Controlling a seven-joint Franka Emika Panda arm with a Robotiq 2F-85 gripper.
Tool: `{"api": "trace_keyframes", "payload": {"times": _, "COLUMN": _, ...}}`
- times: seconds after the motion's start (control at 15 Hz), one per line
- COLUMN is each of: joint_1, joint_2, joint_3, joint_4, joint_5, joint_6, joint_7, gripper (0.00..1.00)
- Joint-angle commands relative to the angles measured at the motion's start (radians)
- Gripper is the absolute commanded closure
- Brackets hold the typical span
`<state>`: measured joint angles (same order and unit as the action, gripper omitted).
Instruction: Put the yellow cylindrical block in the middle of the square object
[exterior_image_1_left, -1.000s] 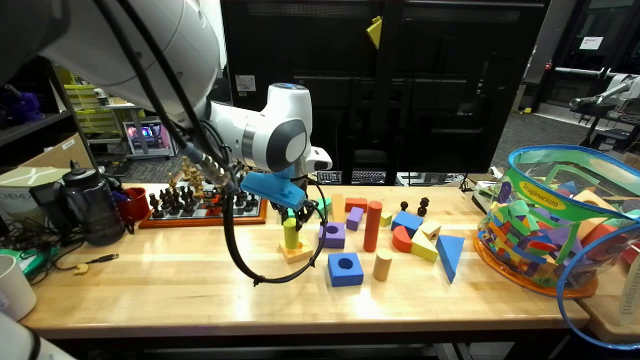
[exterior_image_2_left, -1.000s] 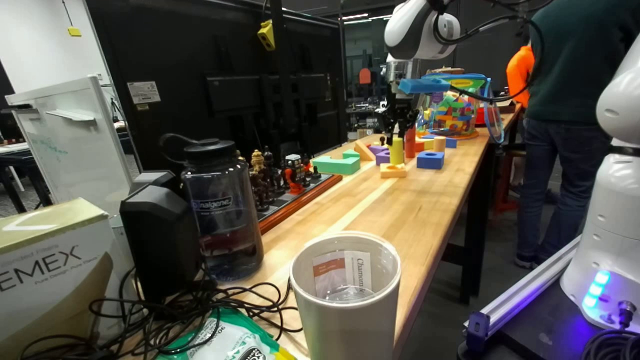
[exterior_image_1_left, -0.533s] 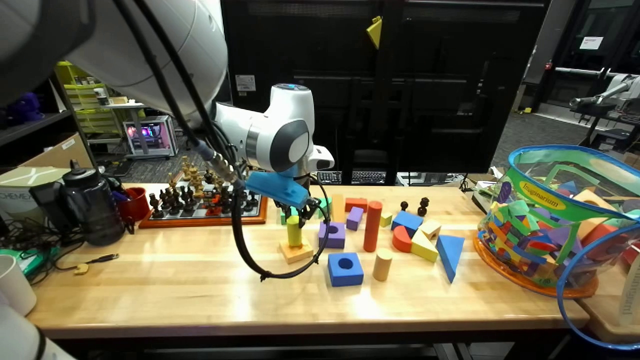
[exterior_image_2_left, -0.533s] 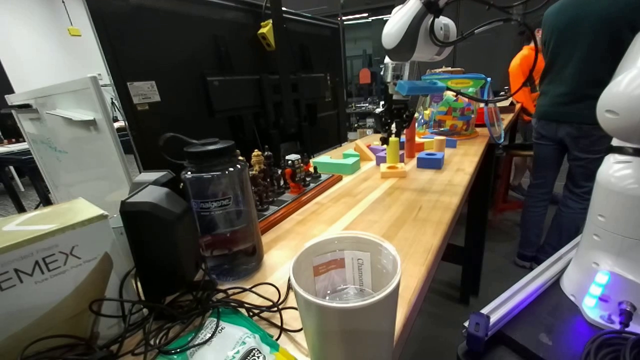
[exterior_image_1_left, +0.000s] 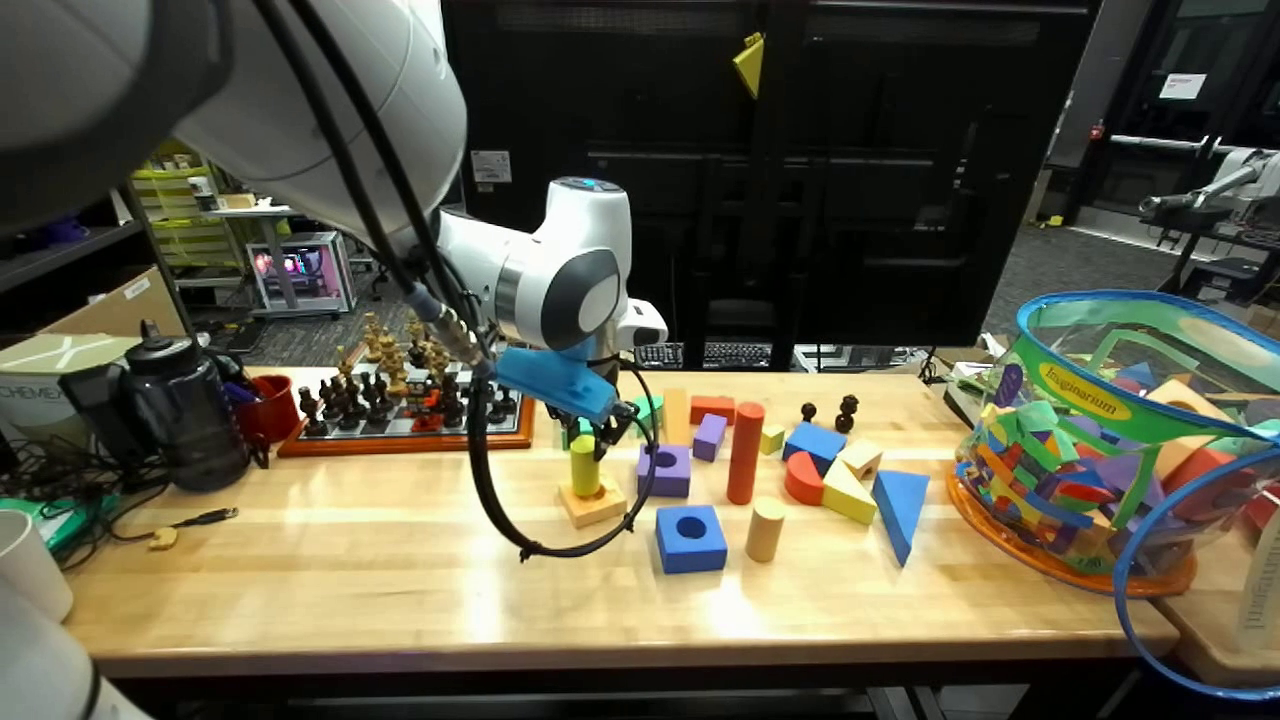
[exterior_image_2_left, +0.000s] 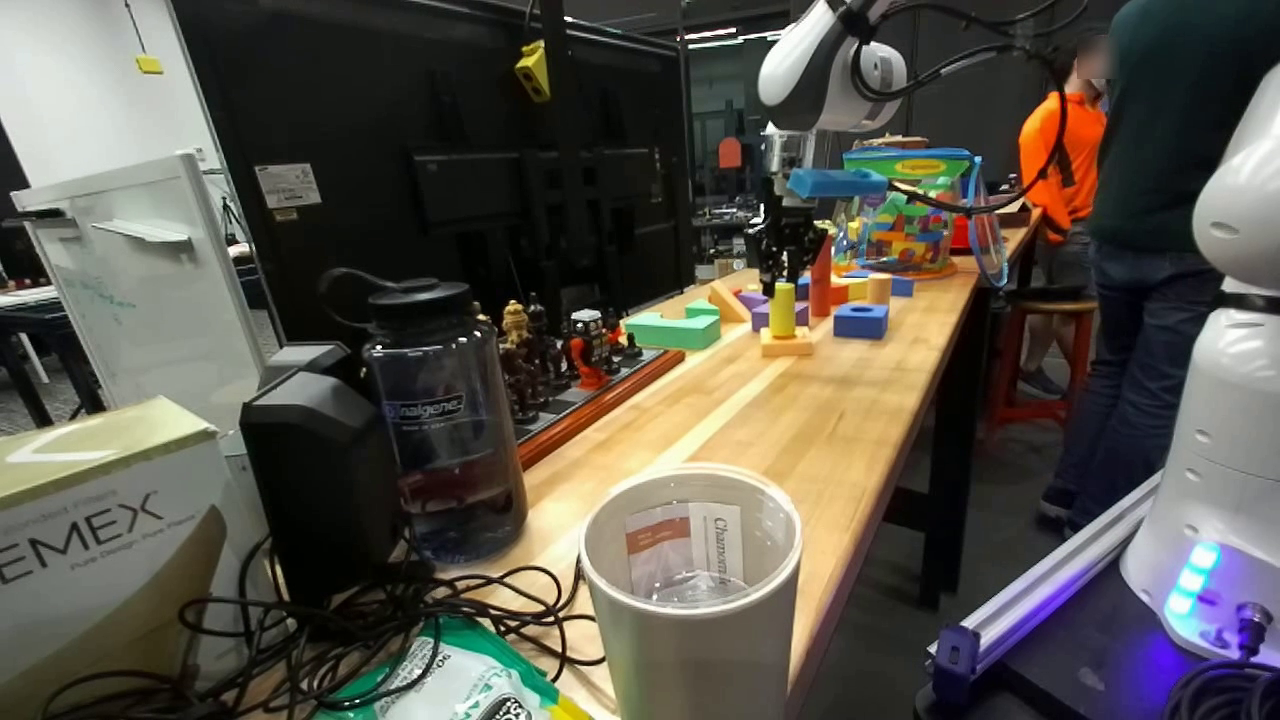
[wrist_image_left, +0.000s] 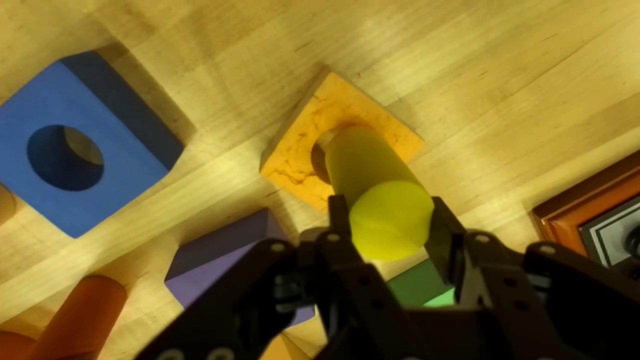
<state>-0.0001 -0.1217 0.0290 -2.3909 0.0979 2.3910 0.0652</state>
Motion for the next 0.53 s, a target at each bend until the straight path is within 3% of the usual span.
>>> {"api": "trace_keyframes", "payload": {"times": 0.0, "joint_1": 0.010, "joint_2": 0.011, "joint_3": -0.012, "joint_4": 0.010, "joint_5": 0.043, "joint_6": 0.001, "joint_7": -0.039, "gripper": 0.84}}
{"api": "trace_keyframes", "payload": {"times": 0.47, "joint_1": 0.006, "joint_2": 0.006, "joint_3": -0.018, "joint_4": 0.007, "joint_5": 0.061, "joint_6": 0.003, "joint_7": -0.047, "gripper": 0.84}}
